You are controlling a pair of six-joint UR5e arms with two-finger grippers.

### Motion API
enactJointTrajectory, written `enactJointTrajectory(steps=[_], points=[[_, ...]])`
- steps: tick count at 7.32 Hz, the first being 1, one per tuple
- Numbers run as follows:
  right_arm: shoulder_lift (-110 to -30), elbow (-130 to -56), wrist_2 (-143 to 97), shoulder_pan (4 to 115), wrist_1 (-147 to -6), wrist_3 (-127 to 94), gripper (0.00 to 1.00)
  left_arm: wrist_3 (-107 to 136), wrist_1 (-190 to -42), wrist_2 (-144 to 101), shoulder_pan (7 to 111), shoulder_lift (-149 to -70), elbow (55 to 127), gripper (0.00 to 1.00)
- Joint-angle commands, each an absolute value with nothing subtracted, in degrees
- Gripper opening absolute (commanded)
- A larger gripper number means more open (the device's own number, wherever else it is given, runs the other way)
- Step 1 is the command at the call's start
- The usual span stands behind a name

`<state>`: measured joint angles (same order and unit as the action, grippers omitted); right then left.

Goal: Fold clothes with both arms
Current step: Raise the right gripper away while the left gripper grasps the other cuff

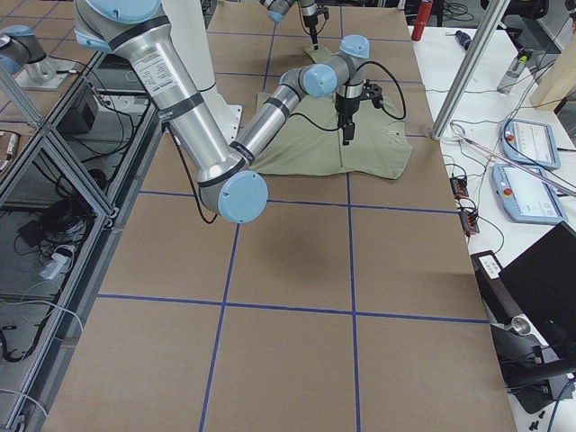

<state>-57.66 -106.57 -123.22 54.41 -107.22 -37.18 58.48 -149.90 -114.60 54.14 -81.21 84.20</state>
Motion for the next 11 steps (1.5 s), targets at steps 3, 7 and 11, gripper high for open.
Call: enactJointTrajectory(steps=[3,7,11], points=[[-57.6,-106.6,-123.2,54.4,-107.2,-37.2,1.00,58.4,-149.9,-114.6,54.4,-81.2,84.5,0.21],[-58.0,-107.2,-123.4,54.8,-107.3,-37.2,1.00,58.4,-149.8,-115.4,54.8,-79.7,87.9,0.00],[-63.3,-110.4,-123.5,55.6,-107.2,-37.0,1.00,60.1,-125.6,-116.6,54.7,-85.9,103.5,0.00]])
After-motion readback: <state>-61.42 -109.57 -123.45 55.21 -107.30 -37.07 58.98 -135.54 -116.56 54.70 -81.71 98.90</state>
